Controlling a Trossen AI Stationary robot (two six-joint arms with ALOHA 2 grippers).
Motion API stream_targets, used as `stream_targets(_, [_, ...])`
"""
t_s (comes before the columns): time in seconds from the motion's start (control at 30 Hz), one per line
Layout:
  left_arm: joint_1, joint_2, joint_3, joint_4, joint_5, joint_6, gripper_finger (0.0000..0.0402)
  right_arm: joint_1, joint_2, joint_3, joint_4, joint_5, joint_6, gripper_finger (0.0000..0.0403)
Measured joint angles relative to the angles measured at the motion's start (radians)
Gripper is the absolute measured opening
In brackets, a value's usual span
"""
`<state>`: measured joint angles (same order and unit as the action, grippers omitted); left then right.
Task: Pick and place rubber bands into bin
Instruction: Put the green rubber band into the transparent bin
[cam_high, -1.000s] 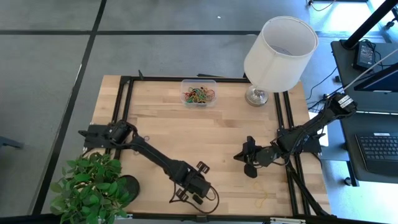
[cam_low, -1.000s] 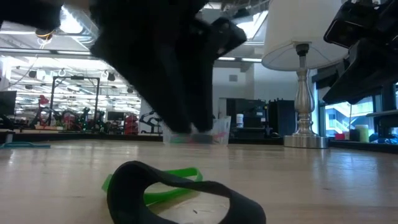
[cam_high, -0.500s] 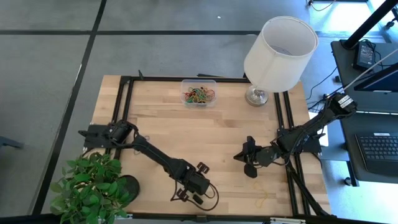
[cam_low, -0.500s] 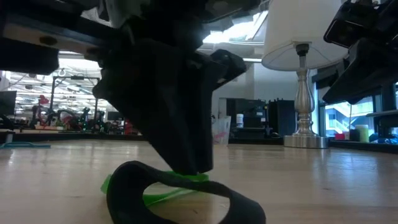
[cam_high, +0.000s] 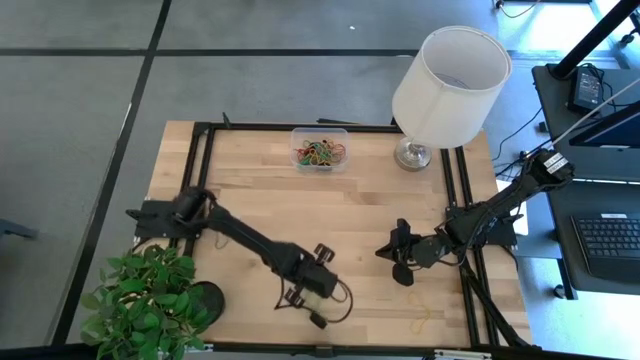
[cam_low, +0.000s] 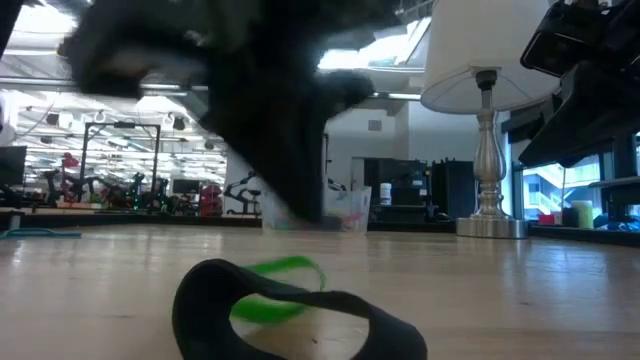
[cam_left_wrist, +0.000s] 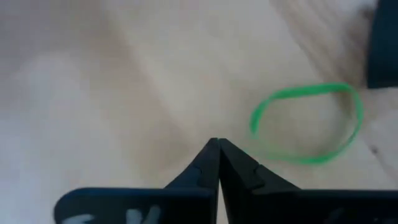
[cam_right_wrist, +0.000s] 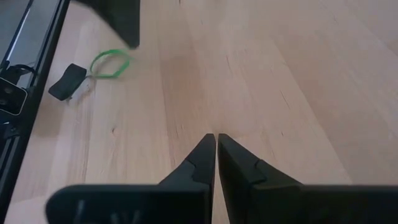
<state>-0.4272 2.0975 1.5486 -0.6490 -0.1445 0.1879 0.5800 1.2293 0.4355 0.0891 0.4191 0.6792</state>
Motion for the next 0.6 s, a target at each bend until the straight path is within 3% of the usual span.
stream_targets(0.4, [0.239, -0.255, 0.001, -0.062, -0.148, 0.069, 0.0002, 0.0, 0.0, 0.0, -0.004, 0.0, -0.006, 0.0023])
stream_targets(0.47, [0.297, -0.269, 0.001, -0.061, -0.104, 0.068, 0.0002, 0.0, 0.0, 0.0, -0.004, 0.0, -0.006, 0.0023])
stream_targets(0.6, [0.349, -0.251, 0.001, -0.064, 0.085, 0.034, 0.0002, 0.0, 0.0, 0.0, -0.005, 0.0, -0.005, 0.0023])
